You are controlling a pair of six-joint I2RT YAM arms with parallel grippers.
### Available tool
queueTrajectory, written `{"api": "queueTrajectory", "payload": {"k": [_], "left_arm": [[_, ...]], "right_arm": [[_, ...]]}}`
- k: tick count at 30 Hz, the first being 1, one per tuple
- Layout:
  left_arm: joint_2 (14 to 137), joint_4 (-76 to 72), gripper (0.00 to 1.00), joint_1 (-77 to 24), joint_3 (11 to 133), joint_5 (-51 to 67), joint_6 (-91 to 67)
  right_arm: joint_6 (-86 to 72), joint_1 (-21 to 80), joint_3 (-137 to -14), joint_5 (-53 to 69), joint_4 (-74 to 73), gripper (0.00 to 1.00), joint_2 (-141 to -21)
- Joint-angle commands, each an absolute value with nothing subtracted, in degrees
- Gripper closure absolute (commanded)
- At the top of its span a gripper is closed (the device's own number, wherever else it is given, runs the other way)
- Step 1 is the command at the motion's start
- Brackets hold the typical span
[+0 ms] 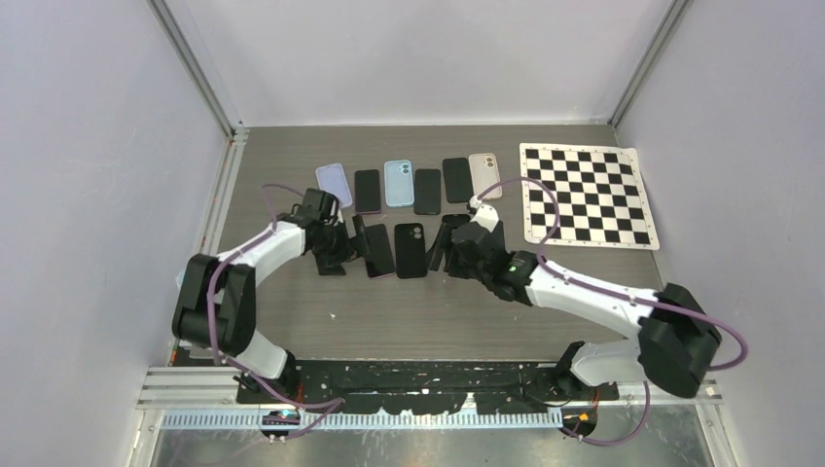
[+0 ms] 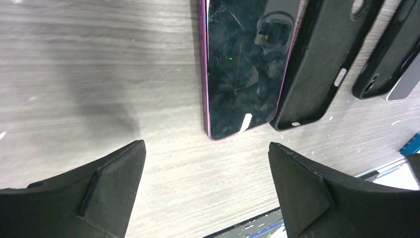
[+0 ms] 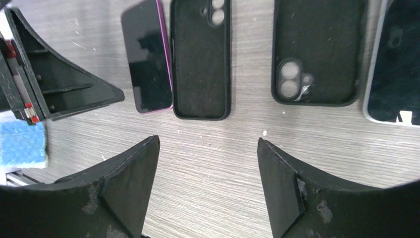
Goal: Take the phone out of the phone case
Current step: Place the phone case at the center of the board, then reset both arms
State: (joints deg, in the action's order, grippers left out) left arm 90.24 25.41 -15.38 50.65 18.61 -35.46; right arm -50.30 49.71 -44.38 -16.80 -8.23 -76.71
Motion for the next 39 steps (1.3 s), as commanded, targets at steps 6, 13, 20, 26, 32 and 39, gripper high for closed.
{"api": "queueTrajectory", "payload": {"k": [6,13,20,26,32,39], "left_arm": [[71.10,44.23,0.00,-15.34,58.33,5.62,-33.22],[55.69,53.86,0.00,-15.29,63.46,0.46,-32.29],[42.74,55.72,0.00,-15.29,65.46,-6.36,-28.81],[33.74,57.33,0.00,-15.29,66.54,-10.71,-27.95],[29.94,59.14,0.00,-15.29,68.79,-15.30,-28.17],[27.46,58.82,0.00,-15.34,69.31,-15.60,-27.77]], "right_arm": [[-40.20,43.82,-49.88,-25.09,-24.20,0.05,-58.66],[-36.59,42.76,-62.38,-35.23,-45.09,0.01,-49.02],[-34.81,42.80,-69.43,-50.43,-54.53,0.00,-35.97],[-30.80,42.78,-70.71,-58.90,-53.79,0.00,-25.67],[-32.27,42.80,-71.11,-59.93,-51.47,0.00,-18.95],[-32.09,42.80,-69.87,-58.98,-48.55,0.00,-16.96]]}}
